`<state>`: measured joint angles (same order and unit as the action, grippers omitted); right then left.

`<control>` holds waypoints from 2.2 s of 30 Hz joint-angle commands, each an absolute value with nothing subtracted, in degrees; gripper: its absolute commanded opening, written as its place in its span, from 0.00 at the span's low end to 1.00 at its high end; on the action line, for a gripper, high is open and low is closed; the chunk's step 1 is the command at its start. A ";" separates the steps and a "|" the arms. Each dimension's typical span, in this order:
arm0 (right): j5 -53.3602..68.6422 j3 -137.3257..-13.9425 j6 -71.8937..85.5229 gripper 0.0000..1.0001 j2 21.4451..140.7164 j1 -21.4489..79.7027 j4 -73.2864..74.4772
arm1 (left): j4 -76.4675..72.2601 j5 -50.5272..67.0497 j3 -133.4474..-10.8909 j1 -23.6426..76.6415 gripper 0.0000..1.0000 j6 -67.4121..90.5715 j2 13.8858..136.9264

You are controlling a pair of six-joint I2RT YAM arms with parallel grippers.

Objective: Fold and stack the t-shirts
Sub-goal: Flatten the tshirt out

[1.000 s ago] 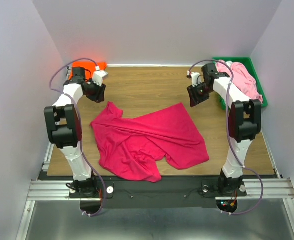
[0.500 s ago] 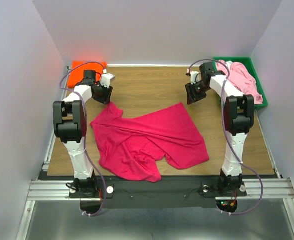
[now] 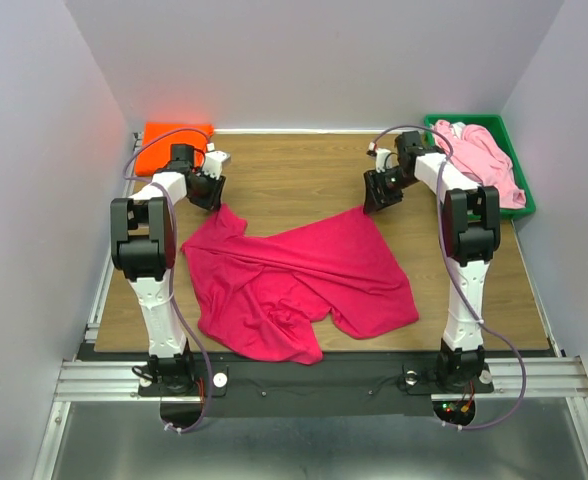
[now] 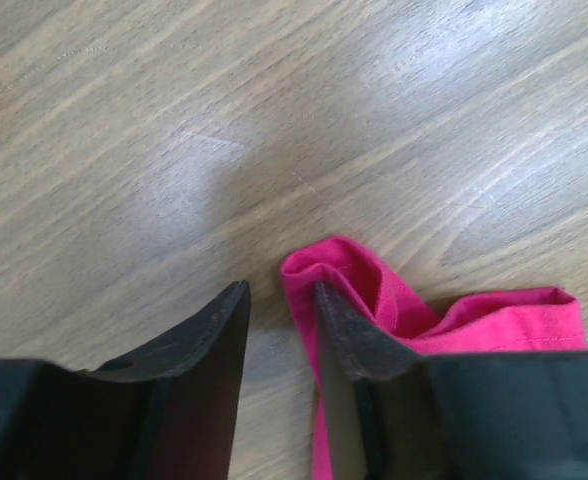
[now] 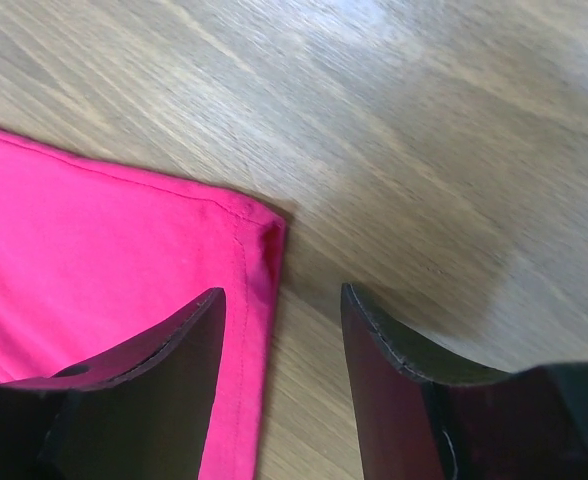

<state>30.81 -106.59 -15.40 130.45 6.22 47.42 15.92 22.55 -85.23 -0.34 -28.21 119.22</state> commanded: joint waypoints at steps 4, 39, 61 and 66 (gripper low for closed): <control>34.63 -107.84 -14.85 0.53 131.57 6.15 45.61 | 16.17 23.99 -86.40 1.93 0.17 -27.33 119.97; 27.60 -111.35 -13.27 0.19 130.96 5.98 43.50 | 16.70 23.47 -90.44 -6.59 0.00 -28.57 113.82; 35.25 -109.07 -15.55 0.56 133.76 8.44 43.42 | 18.63 24.43 -90.88 -6.50 0.00 -28.48 115.40; 34.01 -108.46 -16.17 0.48 134.91 9.40 43.42 | 19.07 25.22 -90.53 -6.50 0.00 -27.95 114.79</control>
